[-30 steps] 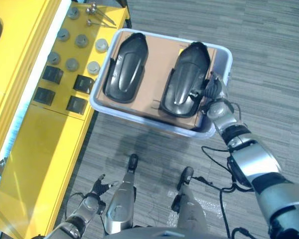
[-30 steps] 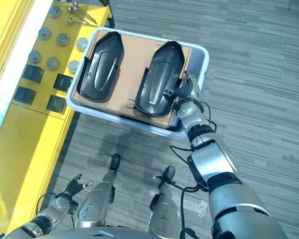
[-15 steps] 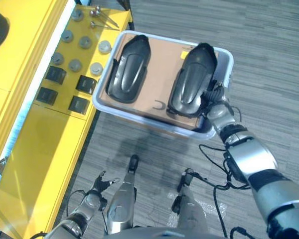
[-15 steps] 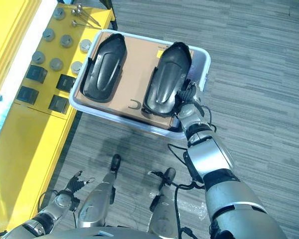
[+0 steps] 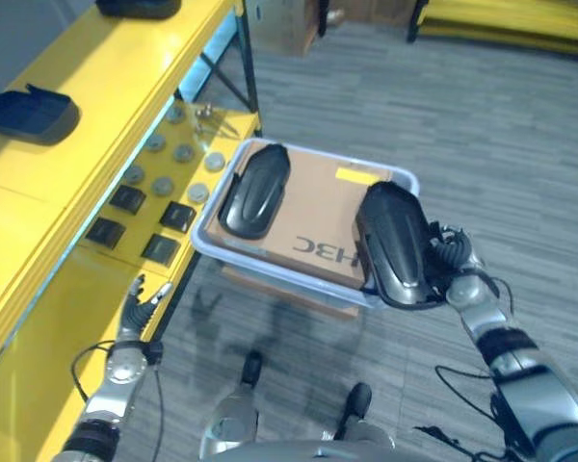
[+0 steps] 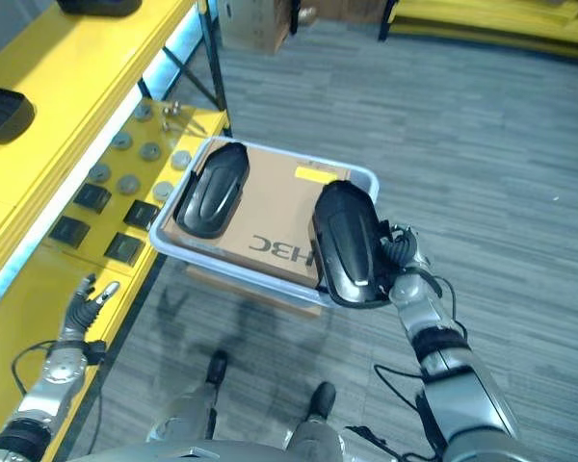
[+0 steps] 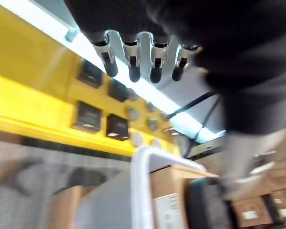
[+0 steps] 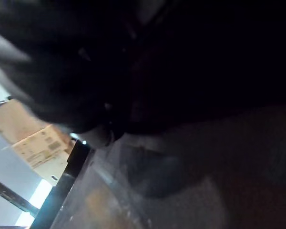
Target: Move parts from the plastic box to the shelf.
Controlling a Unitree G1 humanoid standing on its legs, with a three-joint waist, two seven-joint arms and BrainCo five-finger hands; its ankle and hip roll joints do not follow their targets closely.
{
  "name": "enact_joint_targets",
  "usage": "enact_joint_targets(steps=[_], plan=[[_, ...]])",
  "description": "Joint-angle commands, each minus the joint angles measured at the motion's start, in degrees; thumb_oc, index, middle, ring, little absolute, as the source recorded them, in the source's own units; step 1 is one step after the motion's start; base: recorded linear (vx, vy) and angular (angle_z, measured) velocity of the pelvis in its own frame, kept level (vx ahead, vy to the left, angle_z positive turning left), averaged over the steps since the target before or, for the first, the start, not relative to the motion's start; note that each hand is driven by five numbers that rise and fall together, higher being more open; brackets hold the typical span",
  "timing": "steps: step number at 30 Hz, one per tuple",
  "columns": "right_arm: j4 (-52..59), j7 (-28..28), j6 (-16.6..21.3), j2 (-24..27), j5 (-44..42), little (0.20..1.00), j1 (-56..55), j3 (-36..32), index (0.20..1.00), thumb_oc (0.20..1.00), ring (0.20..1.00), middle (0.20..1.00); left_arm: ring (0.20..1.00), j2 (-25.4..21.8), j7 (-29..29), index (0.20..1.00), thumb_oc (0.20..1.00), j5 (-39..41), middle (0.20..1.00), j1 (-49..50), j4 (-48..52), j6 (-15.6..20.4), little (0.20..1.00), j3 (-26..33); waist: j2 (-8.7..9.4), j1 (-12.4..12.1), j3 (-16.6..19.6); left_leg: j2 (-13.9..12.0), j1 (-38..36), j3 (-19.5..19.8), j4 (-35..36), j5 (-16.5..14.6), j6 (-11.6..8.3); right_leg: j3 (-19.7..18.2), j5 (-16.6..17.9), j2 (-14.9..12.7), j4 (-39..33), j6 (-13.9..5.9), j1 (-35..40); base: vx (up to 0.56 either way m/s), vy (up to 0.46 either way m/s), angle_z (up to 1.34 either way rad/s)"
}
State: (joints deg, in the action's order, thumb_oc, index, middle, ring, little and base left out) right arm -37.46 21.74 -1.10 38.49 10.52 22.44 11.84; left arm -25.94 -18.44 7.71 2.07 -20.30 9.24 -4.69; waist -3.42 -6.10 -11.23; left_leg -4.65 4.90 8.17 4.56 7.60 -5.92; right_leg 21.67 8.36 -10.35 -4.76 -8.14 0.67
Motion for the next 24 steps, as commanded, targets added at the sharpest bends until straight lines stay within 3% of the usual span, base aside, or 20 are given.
enact_joint_targets(steps=[1,7,8,14,24], plan=[[3.1,0.2,3.7,2.5,6.2,0.2,6.1,0.7,0.2,0.2,0.2,0.2,1.0,-1.7,1.0,1.0,1.0,1.4,1.0,-4.7,-1.3,3.0,1.0,-2.3,4.16,-0.3,3.3,-1.4,-0.4,-2.4,0.4,-2.6,-1.57,-2.6,-5.9,-2.8,-0.2,-3.06,3.4,0.04,-0.003,-0.12],[17.7,-1.7,4.4,4.5,13.4,0.2,6.3,0.0,0.2,0.2,0.2,0.2,1.0,-0.3,5.3,1.0,1.0,10.7,1.0,-5.4,10.8,3.6,1.0,-2.3,5.18,1.2,6.2,-2.2,-4.7,-5.2,0.3,-4.1,-1.23,-5.6,-6.5,-2.2,0.4,-2.76,5.0,0.01,-0.011,-0.28],[22.2,-2.1,5.5,5.6,15.8,0.2,8.1,0.8,0.2,0.2,0.2,0.2,1.0,0.4,7.5,1.0,1.0,13.5,1.0,-6.7,14.2,3.3,1.0,-4.7,5.37,1.9,6.9,-2.4,-6.2,-6.3,0.0,-4.3,-1.07,-6.8,-6.4,-2.1,0.7,-2.7,5.4,-0.03,-0.014,-0.31],[31.2,-2.2,7.2,6.6,18.6,0.2,10.3,1.9,0.2,0.2,0.2,0.2,1.0,3.3,9.6,1.0,1.0,20.0,1.0,-11.8,14.3,2.5,1.0,-10.7,5.61,3.8,8.9,-2.7,-8.8,-8.2,-0.2,-5.2,-0.78,-8.8,-6.9,-2.1,1.4,-2.52,6.4,0.0,-0.015,-0.27],[42.5,0.1,6.6,0.8,25.9,0.2,10.8,2.4,0.2,0.2,0.2,0.2,1.0,7.1,11.6,1.0,1.0,29.4,1.0,-15.1,18.1,0.3,1.0,-16.6,5.08,6.1,10.4,-2.8,-12.3,-10.2,-1.0,-6.8,-0.01,-11.3,-7.7,-1.9,2.3,-2.12,7.9,0.0,-0.009,-0.14]])
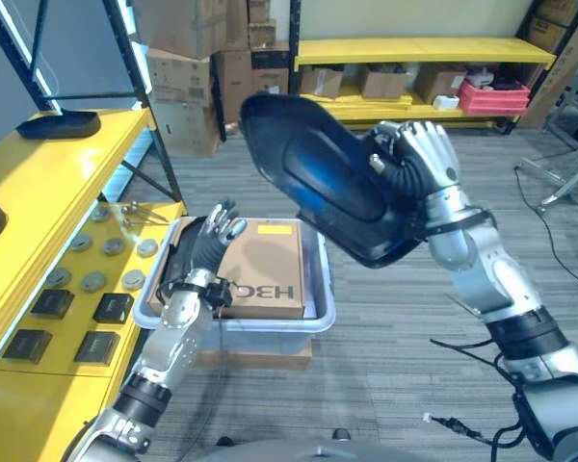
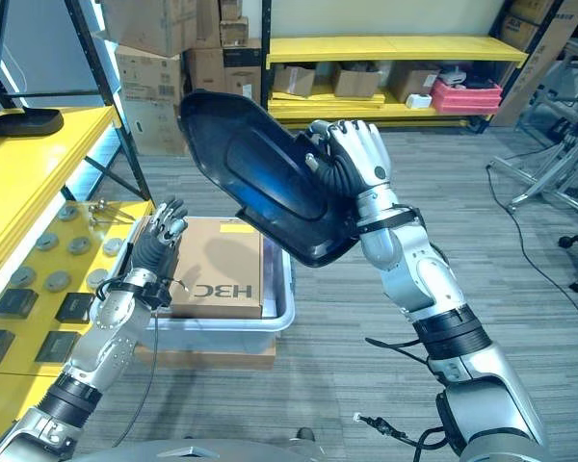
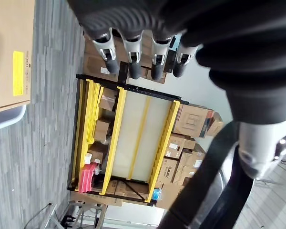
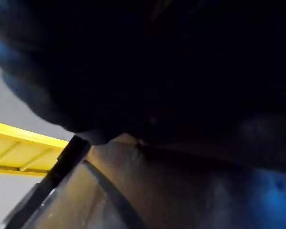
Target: Move parts from the plastic box to the shelf.
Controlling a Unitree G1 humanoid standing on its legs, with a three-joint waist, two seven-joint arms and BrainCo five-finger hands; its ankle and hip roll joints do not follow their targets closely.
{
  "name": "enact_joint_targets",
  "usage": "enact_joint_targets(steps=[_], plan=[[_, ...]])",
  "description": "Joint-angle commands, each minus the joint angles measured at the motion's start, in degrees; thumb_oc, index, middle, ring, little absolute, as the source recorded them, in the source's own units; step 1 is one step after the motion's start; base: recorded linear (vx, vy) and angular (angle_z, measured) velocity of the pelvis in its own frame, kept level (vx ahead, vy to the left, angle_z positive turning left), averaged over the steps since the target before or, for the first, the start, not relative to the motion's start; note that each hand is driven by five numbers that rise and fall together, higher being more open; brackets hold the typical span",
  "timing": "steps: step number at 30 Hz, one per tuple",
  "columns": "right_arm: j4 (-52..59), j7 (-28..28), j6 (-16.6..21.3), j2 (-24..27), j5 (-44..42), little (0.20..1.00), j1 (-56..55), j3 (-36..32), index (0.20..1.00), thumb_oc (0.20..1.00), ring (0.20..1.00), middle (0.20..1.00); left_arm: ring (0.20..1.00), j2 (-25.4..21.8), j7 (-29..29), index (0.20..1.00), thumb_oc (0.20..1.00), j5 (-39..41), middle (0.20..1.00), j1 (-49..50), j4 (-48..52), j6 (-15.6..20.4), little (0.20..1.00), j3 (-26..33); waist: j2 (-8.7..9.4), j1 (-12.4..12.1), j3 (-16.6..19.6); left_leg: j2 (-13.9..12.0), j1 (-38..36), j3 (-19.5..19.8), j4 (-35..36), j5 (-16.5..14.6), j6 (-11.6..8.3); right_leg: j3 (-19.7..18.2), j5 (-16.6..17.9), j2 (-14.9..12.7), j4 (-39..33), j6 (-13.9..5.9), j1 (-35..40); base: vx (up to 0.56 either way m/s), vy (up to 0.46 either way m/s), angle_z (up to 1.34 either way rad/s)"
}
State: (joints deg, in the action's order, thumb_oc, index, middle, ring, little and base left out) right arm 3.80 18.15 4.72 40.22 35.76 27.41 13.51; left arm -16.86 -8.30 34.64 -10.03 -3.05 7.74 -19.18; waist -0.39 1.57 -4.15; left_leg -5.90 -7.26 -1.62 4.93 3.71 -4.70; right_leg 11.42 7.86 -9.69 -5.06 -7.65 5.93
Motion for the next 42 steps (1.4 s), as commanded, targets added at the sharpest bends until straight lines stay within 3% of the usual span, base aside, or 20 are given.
enact_joint_targets(steps=[1,12,21,22,23,24,33,40,41,42], plan=[[1.7,3.9,0.9,-1.7,0.5,0.2,5.9,1.1,0.2,0.2,0.2,0.2,1.0,-1.9,1.8,1.0,1.0,2.8,1.0,-3.2,1.3,1.7,1.0,-2.8,2.03,-1.5,3.3,-1.6,-0.4,-0.6,-1.5,-3.0,-1.19,-1.2,-7.2,-2.6,2.6,-2.62,2.7,-0.01,-0.008,-0.04],[3.6,1.7,2.1,-4.3,-0.1,0.2,7.1,7.1,0.2,0.2,0.2,0.2,1.0,-2.2,4.6,1.0,1.0,5.7,1.0,-5.1,4.3,1.6,1.0,-6.1,2.08,-1.1,3.5,-1.7,-0.7,-1.0,-1.0,-2.6,-1.28,-1.8,-7.0,-2.2,2.2,-2.45,2.7,-0.01,-0.002,-0.01],[6.7,-3.5,5.0,-5.7,-3.4,0.2,9.1,14.4,0.2,0.2,0.2,0.2,1.0,-2.1,4.3,1.0,1.0,5.6,1.0,-7.6,5.8,2.1,1.0,-7.4,2.33,-1.2,3.4,-1.7,-0.5,-0.8,-0.7,-2.1,-1.5,-1.4,-6.6,-2.2,2.1,-2.38,2.6,0.0,0.0,0.0],[8.3,-5.1,6.0,-6.2,-4.2,0.2,9.7,16.7,0.2,0.2,0.2,0.2,0.617,-1.4,3.8,0.617,0.617,6.0,0.617,-8.2,4.8,2.3,0.617,-7.4,2.49,-1.3,3.3,-1.7,-0.3,-0.8,-0.7,-2.0,-1.51,-1.3,-6.5,-2.3,2.1,-2.35,2.6,0.0,0.0,0.0],[8.3,-5.1,6.0,-6.2,-4.2,0.2,9.7,16.7,0.2,0.2,0.2,0.2,0.482,-1.4,3.8,0.482,0.482,6.0,0.482,-8.3,4.8,2.3,0.482,-7.4,2.48,-1.3,3.3,-1.7,-0.3,-0.8,-0.7,-2.0,-1.51,-1.3,-6.5,-2.3,2.1,-2.35,2.6,0.0,0.0,0.0],[8.8,-5.5,6.3,-6.5,-4.7,0.2,9.6,17.2,0.2,0.2,0.2,0.2,0.2,-1.1,3.7,0.2,0.2,6.1,0.2,-8.5,4.7,2.4,0.2,-7.4,2.51,-1.3,3.4,-1.7,-0.3,-0.8,-0.7,-2.0,-1.51,-1.3,-6.5,-2.3,2.2,-2.35,2.6,0.0,0.0,0.0],[12.0,-8.0,7.7,-8.4,-9.5,0.2,9.9,20.7,0.2,0.2,0.2,0.2,0.2,1.1,1.0,0.2,0.2,7.5,0.2,-8.1,3.1,3.2,0.2,-6.5,2.71,-1.3,3.2,-1.6,-0.1,-0.8,-0.7,-1.8,-1.52,-1.1,-6.4,-2.3,2.0,-2.35,2.7,0.0,0.0,0.01],[14.4,-8.4,8.5,-7.9,-11.4,0.2,8.6,21.1,0.2,0.2,0.2,0.2,0.2,1.5,-1.6,0.2,0.2,4.2,0.2,-7.7,3.5,4.5,0.2,-4.7,2.85,-1.2,3.3,-1.6,-0.1,-0.8,-0.8,-1.8,-1.51,-1.1,-6.4,-2.4,2.1,-2.37,2.6,0.0,0.0,0.0],[14.4,-8.4,8.5,-7.9,-11.4,0.511,8.6,21.1,0.511,0.511,0.511,0.511,0.2,1.5,-1.7,0.2,0.2,4.2,0.2,-7.7,3.5,4.5,0.2,-4.7,2.83,-1.2,3.3,-1.6,-0.1,-0.8,-0.8,-1.8,-1.51,-1.1,-6.4,-2.4,2.1,-2.37,2.6,0.0,0.0,0.0],[14.7,-8.2,8.7,-7.8,-12.0,1.0,8.4,20.9,1.0,1.0,1.0,1.0,0.2,1.6,-2.0,0.2,0.2,3.6,0.2,-7.7,3.6,4.7,0.2,-4.4,2.84,-1.2,3.3,-1.5,-0.2,-0.8,-0.8,-1.8,-1.48,-1.1,-6.4,-2.4,2.1,-2.37,2.6,0.0,0.0,0.0]])
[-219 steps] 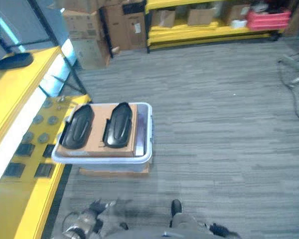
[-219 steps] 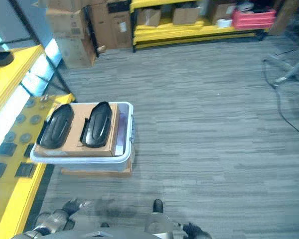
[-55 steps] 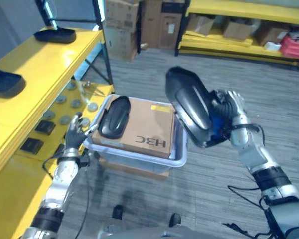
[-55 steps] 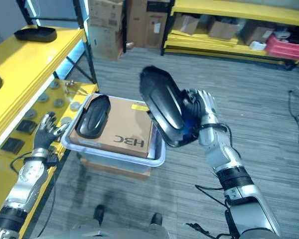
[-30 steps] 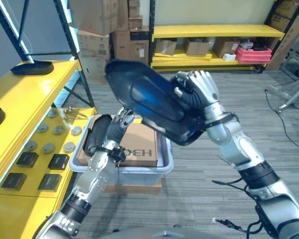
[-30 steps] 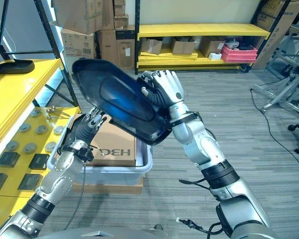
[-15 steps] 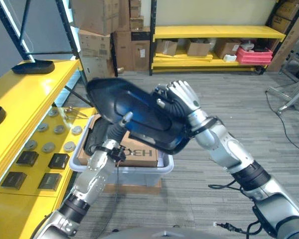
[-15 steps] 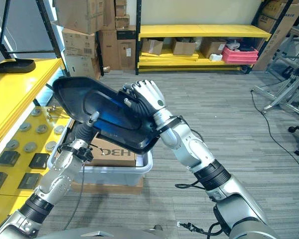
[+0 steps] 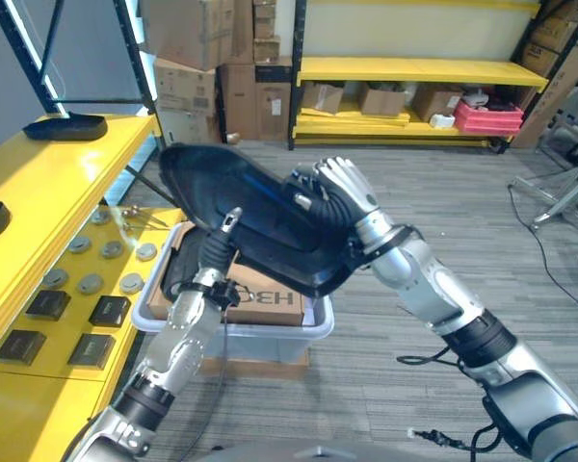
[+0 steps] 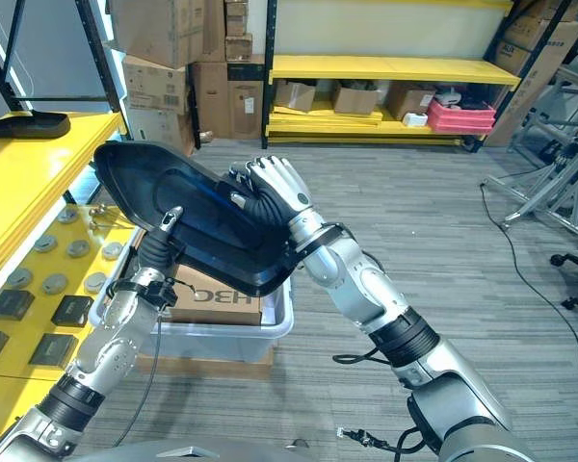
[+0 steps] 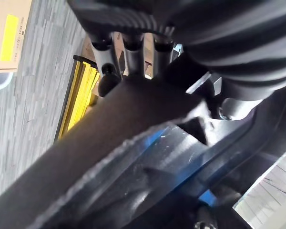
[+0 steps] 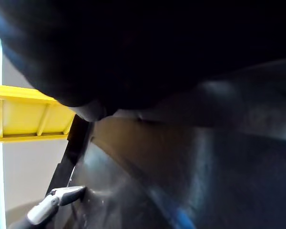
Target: Move parts from the plastic box to the shelf.
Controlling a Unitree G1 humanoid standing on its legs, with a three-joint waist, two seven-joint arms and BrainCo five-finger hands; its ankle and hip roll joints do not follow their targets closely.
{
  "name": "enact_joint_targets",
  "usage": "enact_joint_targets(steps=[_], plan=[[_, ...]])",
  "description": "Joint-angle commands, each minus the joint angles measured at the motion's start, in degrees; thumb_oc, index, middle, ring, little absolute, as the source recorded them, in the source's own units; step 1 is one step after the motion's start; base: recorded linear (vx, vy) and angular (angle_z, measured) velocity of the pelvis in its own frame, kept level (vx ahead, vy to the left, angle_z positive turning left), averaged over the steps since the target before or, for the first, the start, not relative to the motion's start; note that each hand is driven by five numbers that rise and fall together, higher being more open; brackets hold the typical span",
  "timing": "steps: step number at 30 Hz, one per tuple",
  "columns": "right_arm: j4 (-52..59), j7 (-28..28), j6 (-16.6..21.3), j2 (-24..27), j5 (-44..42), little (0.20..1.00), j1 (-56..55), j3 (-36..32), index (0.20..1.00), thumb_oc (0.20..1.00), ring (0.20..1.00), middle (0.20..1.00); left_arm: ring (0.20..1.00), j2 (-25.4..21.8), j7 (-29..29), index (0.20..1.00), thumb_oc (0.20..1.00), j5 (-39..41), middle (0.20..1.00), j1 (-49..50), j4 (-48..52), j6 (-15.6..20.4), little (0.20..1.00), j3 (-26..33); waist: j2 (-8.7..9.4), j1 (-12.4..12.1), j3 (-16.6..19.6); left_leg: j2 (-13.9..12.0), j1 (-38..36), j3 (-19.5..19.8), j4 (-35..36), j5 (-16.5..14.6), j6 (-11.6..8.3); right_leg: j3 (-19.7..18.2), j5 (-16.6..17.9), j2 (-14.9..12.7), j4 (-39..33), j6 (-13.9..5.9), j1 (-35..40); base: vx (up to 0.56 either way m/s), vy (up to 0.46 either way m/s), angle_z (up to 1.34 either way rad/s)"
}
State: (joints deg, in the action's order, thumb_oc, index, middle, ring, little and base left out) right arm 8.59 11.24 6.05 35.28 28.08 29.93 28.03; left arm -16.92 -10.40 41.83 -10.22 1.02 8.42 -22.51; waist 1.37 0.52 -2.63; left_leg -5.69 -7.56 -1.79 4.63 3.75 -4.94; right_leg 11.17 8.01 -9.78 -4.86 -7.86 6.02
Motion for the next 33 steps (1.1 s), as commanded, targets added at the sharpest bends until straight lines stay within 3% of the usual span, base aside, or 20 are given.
enact_joint_targets(steps=[1,6,8,10,13,21,23,26,30,33], plan=[[10.6,-1.1,7.5,-2.7,-5.3,1.0,5.6,5.9,1.0,1.0,1.0,1.0,0.2,1.7,-0.5,0.2,0.2,-4.7,0.2,-7.4,-0.5,4.3,0.2,-0.6,1.11,-0.1,1.8,-1.7,0.1,-0.8,-0.5,-1.9,-1.23,-1.0,-6.6,-2.3,1.9,-2.17,2.5,-0.01,0.005,-0.03],[13.0,-0.4,7.8,-0.8,-8.5,1.0,3.6,2.1,1.0,1.0,1.0,1.0,0.2,0.6,-1.8,0.2,0.2,-8.6,0.2,-7.2,0.7,4.9,0.2,1.6,1.27,0.2,2.1,-1.7,0.2,-0.9,-0.4,-1.8,-1.27,-1.0,-6.5,-2.3,1.8,-2.22,2.4,0.0,0.001,-0.01],[15.8,0.8,8.3,0.9,-13.5,1.0,-1.0,-4.9,1.0,1.0,1.0,1.0,0.2,-0.5,-2.2,0.2,0.2,-11.2,0.2,-6.2,2.4,5.0,0.2,3.7,1.33,0.5,2.2,-1.7,0.2,-1.1,-0.3,-1.8,-1.28,-1.0,-6.4,-2.3,1.7,-2.27,2.4,0.0,0.0,0.0],[17.8,0.8,9.9,-0.8,-21.7,1.0,-7.5,-12.9,1.0,1.0,1.0,1.0,0.2,-1.0,-2.8,0.2,0.2,-13.3,0.2,-4.6,3.8,5.0,0.2,6.1,1.34,0.9,2.3,-1.7,0.2,-1.1,-0.3,-1.9,-1.23,-1.1,-6.4,-2.2,1.9,-2.26,2.2,0.01,0.004,-0.01],[19.0,4.0,11.8,-5.1,-24.5,1.0,-17.6,-25.3,1.0,1.0,1.0,1.0,0.2,-2.1,-4.0,0.2,0.2,-17.3,0.2,-2.3,6.2,6.1,0.2,11.1,1.04,1.8,2.3,-1.9,0.2,-1.3,-0.1,-1.9,-1.26,-1.5,-6.5,-2.0,1.9,-2.19,1.9,0.01,0.001,-0.18],[18.4,3.6,14.2,-8.9,-27.7,1.0,-27.9,-36.6,1.0,1.0,1.0,1.0,0.2,-4.6,-5.4,0.2,0.2,-28.8,0.2,2.2,8.7,6.7,0.2,18.9,0.79,2.7,2.6,-2.1,0.0,-1.5,0.0,-2.3,-1.37,-1.8,-6.8,-1.7,2.0,-2.08,1.9,0.01,-0.002,-0.01],[13.7,4.7,14.4,-10.9,-31.1,1.0,-30.8,-37.5,1.0,1.0,1.0,1.0,0.2,-5.7,-6.9,0.2,0.2,-32.1,0.2,3.4,9.6,7.0,0.2,21.1,0.67,2.8,2.4,-2.0,0.0,-1.6,0.0,-2.2,-1.39,-1.8,-6.9,-1.7,2.1,-2.09,1.8,0.0,0.0,0.0],[-1.9,5.7,13.2,-11.8,-33.8,1.0,-35.1,-36.1,1.0,1.0,1.0,1.0,0.2,-7.5,-8.4,0.2,0.2,-36.5,0.2,4.9,11.4,8.2,0.2,24.8,0.58,2.5,1.8,-1.9,-0.1,-1.6,-0.1,-2.3,-1.38,-1.6,-6.9,-1.7,2.2,-2.0,1.9,0.0,-0.002,0.01],[-37.6,4.4,8.7,-11.6,-38.2,1.0,-35.1,-31.2,1.0,1.0,1.0,1.0,0.2,-9.4,-8.5,0.2,0.2,-37.1,0.2,4.9,14.4,10.0,0.2,28.1,0.79,1.0,1.1,-2.0,0.0,-0.9,-0.2,-2.0,-1.51,-0.6,-6.9,-1.7,2.2,-2.03,2.5,0.0,-0.012,0.03],[-50.6,3.2,7.0,-11.5,-37.3,1.0,-34.0,-29.4,1.0,1.0,1.0,1.0,0.2,-11.5,-8.0,0.2,0.2,-38.8,0.2,5.8,18.0,10.5,0.2,30.6,0.72,0.2,0.6,-2.1,0.2,-0.2,-0.3,-1.9,-1.65,0.0,-7.1,-1.6,2.1,-1.95,2.9,0.0,-0.032,0.08]])
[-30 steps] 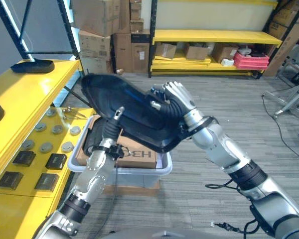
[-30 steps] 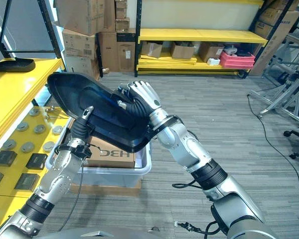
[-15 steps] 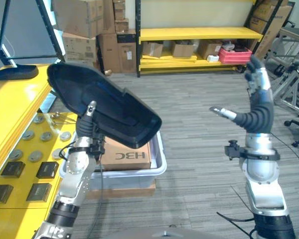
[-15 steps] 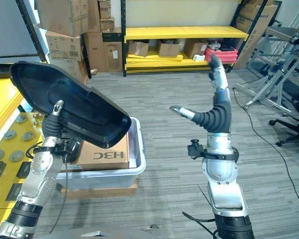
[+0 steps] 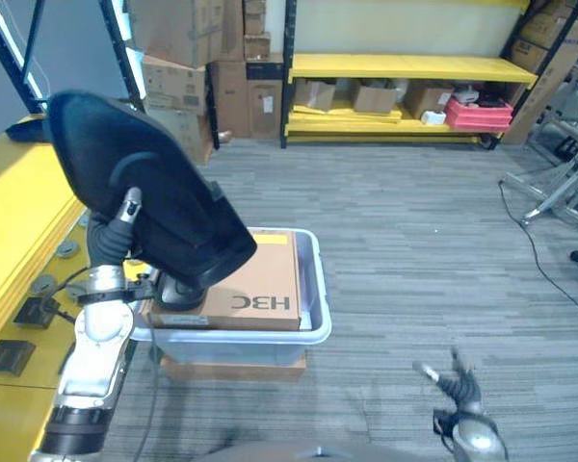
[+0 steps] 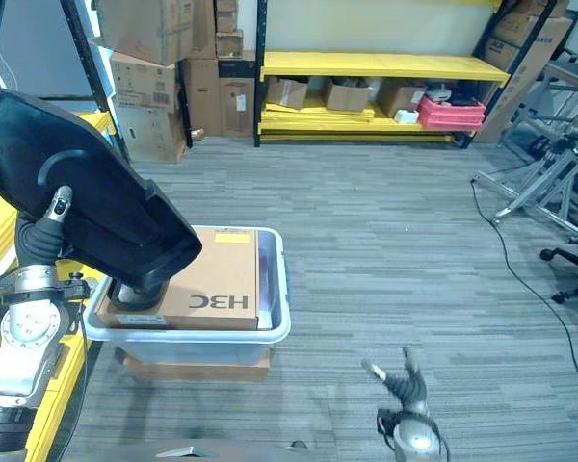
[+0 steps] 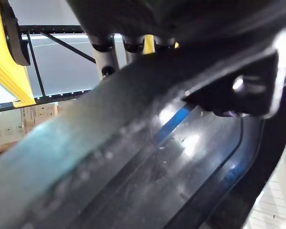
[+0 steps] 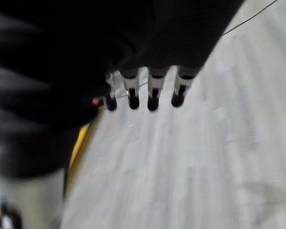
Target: Move parts from the plastic box to the shelf.
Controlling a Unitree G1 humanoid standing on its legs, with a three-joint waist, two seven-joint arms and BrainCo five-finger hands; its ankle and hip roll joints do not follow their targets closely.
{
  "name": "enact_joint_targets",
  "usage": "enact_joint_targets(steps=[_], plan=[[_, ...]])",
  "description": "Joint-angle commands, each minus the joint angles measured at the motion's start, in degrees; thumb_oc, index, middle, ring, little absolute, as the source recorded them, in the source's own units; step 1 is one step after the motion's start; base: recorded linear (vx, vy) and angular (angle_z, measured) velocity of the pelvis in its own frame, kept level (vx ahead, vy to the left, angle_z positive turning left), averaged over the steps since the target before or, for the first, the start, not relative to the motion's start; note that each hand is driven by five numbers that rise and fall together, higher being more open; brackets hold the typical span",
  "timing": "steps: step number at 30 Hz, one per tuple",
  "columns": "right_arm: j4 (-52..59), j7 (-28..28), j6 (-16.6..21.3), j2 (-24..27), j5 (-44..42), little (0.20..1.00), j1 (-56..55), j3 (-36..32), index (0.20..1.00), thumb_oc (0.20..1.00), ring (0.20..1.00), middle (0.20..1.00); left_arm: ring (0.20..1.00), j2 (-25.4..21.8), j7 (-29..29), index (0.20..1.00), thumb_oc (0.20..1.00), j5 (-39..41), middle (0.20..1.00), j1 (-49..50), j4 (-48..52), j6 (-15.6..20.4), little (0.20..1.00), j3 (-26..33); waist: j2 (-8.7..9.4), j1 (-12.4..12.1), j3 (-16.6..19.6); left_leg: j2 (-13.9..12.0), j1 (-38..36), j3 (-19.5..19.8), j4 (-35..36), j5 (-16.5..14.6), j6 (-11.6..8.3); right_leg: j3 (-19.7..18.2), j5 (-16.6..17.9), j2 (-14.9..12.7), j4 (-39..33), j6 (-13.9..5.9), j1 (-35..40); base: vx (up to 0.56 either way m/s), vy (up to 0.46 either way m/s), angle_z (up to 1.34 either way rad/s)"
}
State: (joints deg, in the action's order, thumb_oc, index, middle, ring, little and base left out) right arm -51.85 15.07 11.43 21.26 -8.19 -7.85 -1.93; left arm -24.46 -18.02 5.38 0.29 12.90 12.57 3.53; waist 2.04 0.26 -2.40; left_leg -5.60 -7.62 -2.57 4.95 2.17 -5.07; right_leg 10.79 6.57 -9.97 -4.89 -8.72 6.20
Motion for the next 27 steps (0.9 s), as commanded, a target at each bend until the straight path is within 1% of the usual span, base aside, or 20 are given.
enact_joint_targets(steps=[1,3,7,8,10,16,17,18,19,20,21,22,23,24,25,26,27], plan=[[1.9,-1.4,0.5,1.5,-2.1,1.0,4.7,1.2,1.0,1.0,1.0,1.0,0.2,-4.3,-0.2,0.2,0.2,-1.4,0.2,-3.9,9.0,7.3,0.2,6.0,-0.13,-0.3,0.2,-2.2,0.4,1.0,-0.7,-0.3,-1.56,0.8,-5.8,-1.4,2.1,-1.11,2.9,0.01,-0.037,0.2],[-3.5,-3.0,-0.4,0.9,-1.0,1.0,5.0,3.0,1.0,1.0,1.0,1.0,0.2,-4.4,0.0,0.2,0.2,-0.8,0.2,-3.4,10.3,7.5,0.2,7.1,-0.39,-0.8,-0.1,-2.2,0.5,1.4,-0.8,-0.2,-1.61,1.1,-6.0,-1.4,2.2,-1.03,3.1,0.01,-0.034,0.21],[-14.2,-6.7,-2.7,-0.6,0.1,1.0,4.5,4.3,1.0,1.0,1.0,1.0,0.2,-4.6,1.2,0.2,0.2,-1.1,0.2,-1.7,13.2,7.6,0.2,9.0,-0.86,-2.2,-0.7,-2.3,1.2,2.9,-1.4,0.0,-1.84,2.3,-6.6,-1.1,2.5,-0.77,3.7,0.0,-0.039,0.21],[-14.4,-6.7,-2.6,-0.5,0.1,1.0,4.6,4.4,1.0,1.0,1.0,1.0,0.2,-4.5,1.3,0.2,0.2,-1.1,0.2,-1.6,13.3,7.6,0.2,9.1,-0.87,-2.0,-0.7,-2.3,1.2,3.0,-1.4,-0.1,-1.84,2.4,-6.6,-1.1,2.5,-0.76,3.7,-0.01,-0.033,0.19],[-20.0,-8.6,-4.2,-1.6,-0.8,1.0,4.6,3.8,1.0,1.0,1.0,1.0,0.2,-4.1,2.1,0.2,0.2,-0.8,0.2,-0.9,13.4,7.4,0.2,9.4,-1.27,-2.9,-1.0,-2.5,1.4,4.0,-1.8,-0.4,-2.06,3.3,-7.4,-0.9,2.6,-0.57,4.4,0.04,-0.061,0.22],[-28.3,-11.4,-8.0,-3.1,1.7,1.0,6.0,4.0,1.0,1.0,1.0,1.0,0.2,-3.8,4.0,0.2,0.2,-0.1,0.2,1.4,12.9,7.0,0.2,10.2,-2.2,-4.9,-1.6,-2.7,2.2,6.5,-3.9,-0.9,-2.16,5.0,-8.5,-0.4,2.5,0.02,5.7,0.03,-0.058,0.16],[-28.3,-11.4,-8.0,-3.1,1.7,1.0,6.1,4.0,1.0,1.0,1.0,1.0,0.2,-3.8,4.0,0.2,0.2,-0.1,0.2,1.4,12.9,7.0,0.2,10.3,-2.2,-4.9,-1.6,-2.7,2.2,6.5,-3.9,-1.0,-2.17,5.0,-8.5,-0.4,2.5,0.02,5.7,0.03,-0.083,0.15],[-31.1,-12.0,-9.7,-4.0,1.1,1.0,7.0,2.9,1.0,1.0,1.0,1.0,0.2,-4.1,5.2,0.2,0.2,0.1,0.2,2.4,12.9,6.9,0.2,10.6,-2.36,-6.3,-1.9,-2.3,3.6,7.3,-6.5,-1.3,-2.56,5.8,-8.8,-0.3,2.3,0.42,6.5,0.02,-0.067,0.24],[-31.1,-12.0,-9.7,-4.1,1.1,1.0,7.1,2.9,1.0,1.0,1.0,1.0,0.2,-4.1,5.2,0.2,0.2,0.1,0.2,2.4,12.9,6.9,0.2,10.7,-2.31,-6.2,-1.9,-2.3,3.8,7.5,-6.9,-1.4,-2.57,5.9,-8.8,-0.3,2.3,0.43,6.5,0.0,-0.077,0.25],[-31.3,-12.6,-10.0,-4.5,0.7,1.0,7.0,2.8,1.0,1.0,1.0,1.0,0.2,-4.1,5.4,0.2,0.2,0.2,0.2,2.1,12.6,6.8,0.2,10.3,-2.32,-6.7,-2.5,-1.7,5.5,7.8,-8.9,-1.3,-3.08,6.7,-9.0,-0.5,2.2,0.67,6.8,-0.05,-0.01,0.2],[-31.1,-12.7,-10.2,-4.6,0.7,1.0,6.9,2.8,1.0,1.0,1.0,1.0,0.2,-4.1,5.7,0.2,0.2,0.8,0.2,1.6,12.6,6.9,0.2,9.7,-2.49,-7.2,-3.4,-1.2,7.5,7.4,-11.3,-0.3,-4.09,8.1,-9.2,-0.6,2.0,0.87,7.4,-0.1,0.002,0.32],[-30.6,-12.7,-10.2,-4.7,0.2,1.0,7.0,2.4,1.0,1.0,1.0,1.0,0.2,-4.0,5.9,0.2,0.2,1.3,0.2,1.2,12.5,6.9,0.2,9.1,-2.58,-7.5,-4.2,-0.4,10.3,7.2,-13.6,1.6,-5.11,10.0,-9.1,-0.8,1.7,1.07,7.7,-0.13,0.006,0.62],[-30.2,-12.6,-10.2,-4.9,-0.6,1.0,7.0,2.0,1.0,1.0,1.0,1.0,0.2,-4.1,6.1,0.2,0.2,1.3,0.2,0.9,12.4,6.7,0.2,8.6,-2.46,-7.5,-4.7,-0.2,13.0,5.6,-15.4,3.3,-5.49,11.7,-9.0,-1.0,1.5,1.28,8.0,-0.13,0.005,0.84],[-29.9,-12.7,-10.2,-5.3,-1.2,1.0,7.1,1.7,1.0,1.0,1.0,1.0,0.2,-4.2,6.2,0.2,0.2,1.2,0.2,0.5,12.2,6.6,0.2,8.2,-2.3,-7.2,-4.6,-0.3,15.0,3.7,-16.6,4.4,-5.21,13.1,-8.8,-0.9,1.2,1.51,7.9,-0.08,-0.019,1.51],[-29.6,-12.6,-10.1,-5.7,-1.7,1.0,7.2,1.7,1.0,1.0,1.0,1.0,0.2,-4.3,6.4,0.2,0.2,1.3,0.2,0.3,12.2,6.6,0.2,7.8,-2.18,-7.0,-4.4,-0.7,15.8,1.6,-16.9,4.9,-4.89,14.2,-8.7,-0.7,0.8,1.58,8.0,-0.03,-0.014,1.48],[-29.5,-12.7,-10.2,-6.1,-1.9,1.0,7.3,1.9,1.0,1.0,1.0,1.0,0.2,-4.4,6.5,0.2,0.2,1.1,0.2,0.2,11.9,6.6,0.2,7.4,-2.09,-7.1,-4.2,-1.3,16.2,-0.3,-17.1,5.1,-4.54,15.0,-8.7,-0.5,0.4,1.62,8.2,0.03,-0.006,1.33],[-29.4,-12.7,-10.1,-6.4,-2.1,1.0,7.2,2.1,1.0,1.0,1.0,1.0,0.2,-4.7,6.5,0.2,0.2,0.8,0.2,0.2,11.7,6.5,0.2,7.1,-1.92,-7.3,-4.1,-1.8,16.1,-2.1,-17.2,4.3,-4.1,15.5,-9.0,-0.5,0.2,1.63,8.6,0.06,0.022,0.58]])
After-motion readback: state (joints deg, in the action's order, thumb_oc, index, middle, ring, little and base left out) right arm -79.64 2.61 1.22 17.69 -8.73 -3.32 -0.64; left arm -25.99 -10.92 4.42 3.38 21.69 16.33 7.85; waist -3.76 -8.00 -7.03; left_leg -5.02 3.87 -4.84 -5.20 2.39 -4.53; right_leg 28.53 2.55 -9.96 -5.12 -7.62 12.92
